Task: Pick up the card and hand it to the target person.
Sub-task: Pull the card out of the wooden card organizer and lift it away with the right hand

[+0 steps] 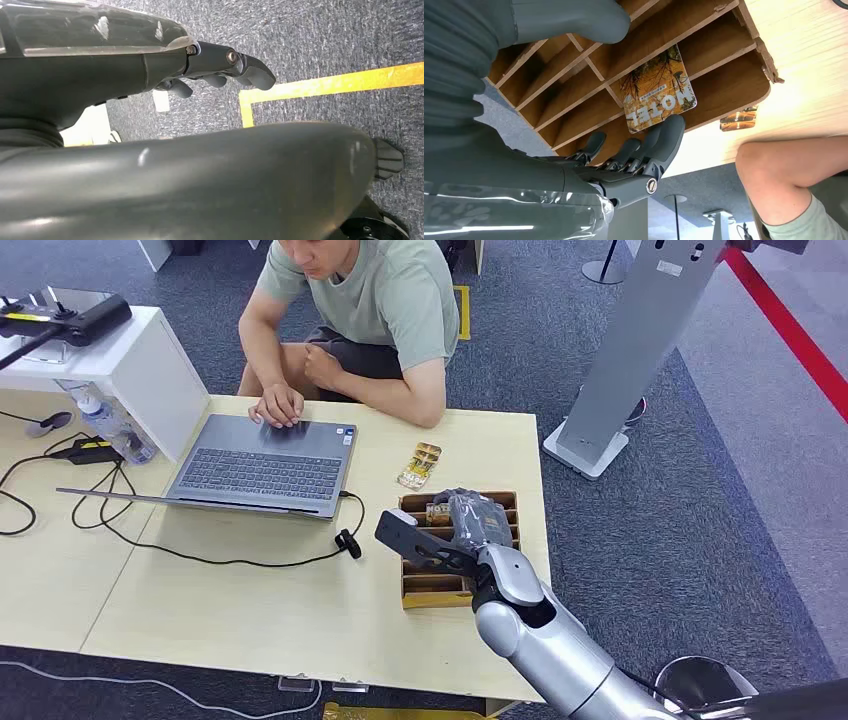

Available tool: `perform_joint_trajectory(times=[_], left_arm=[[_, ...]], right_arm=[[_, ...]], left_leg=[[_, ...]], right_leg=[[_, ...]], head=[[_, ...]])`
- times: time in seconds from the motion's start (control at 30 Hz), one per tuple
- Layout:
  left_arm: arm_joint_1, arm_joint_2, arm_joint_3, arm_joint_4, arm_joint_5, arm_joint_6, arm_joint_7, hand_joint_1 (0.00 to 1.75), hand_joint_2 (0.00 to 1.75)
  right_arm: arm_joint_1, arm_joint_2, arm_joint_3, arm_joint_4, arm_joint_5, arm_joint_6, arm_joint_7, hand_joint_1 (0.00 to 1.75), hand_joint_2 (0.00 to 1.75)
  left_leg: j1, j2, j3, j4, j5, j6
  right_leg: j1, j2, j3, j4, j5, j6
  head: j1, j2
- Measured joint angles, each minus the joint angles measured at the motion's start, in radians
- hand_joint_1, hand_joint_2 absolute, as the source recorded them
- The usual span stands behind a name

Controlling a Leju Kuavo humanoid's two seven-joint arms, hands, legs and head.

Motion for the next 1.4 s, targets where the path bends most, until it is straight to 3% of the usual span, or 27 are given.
perform_joint_trajectory(times=[1.0, 1.4], left_arm=[[0.000, 0.000, 0.000, 0.000, 0.000, 0.000, -0.011, 0.00, 0.00], [0.000, 0.000, 0.000, 0.000, 0.000, 0.000, -0.009, 0.00, 0.00]], right_arm=[[0.000, -0.001, -0.002, -0.001, 0.000, 0.004, -0.004, 0.52, 1.75], [0.000, -0.001, -0.001, -0.001, -0.001, 0.006, -0.004, 0.67, 1.75]], left_leg=[[0.000, 0.000, 0.000, 0.000, 0.000, 0.000], [0.000, 0.000, 0.000, 0.000, 0.000, 0.000]], right_leg=[[0.000, 0.000, 0.000, 0.000, 0.000, 0.000], [0.000, 0.000, 0.000, 0.000, 0.000, 0.000]], head=[[0.000, 0.000], [0.000, 0.000]])
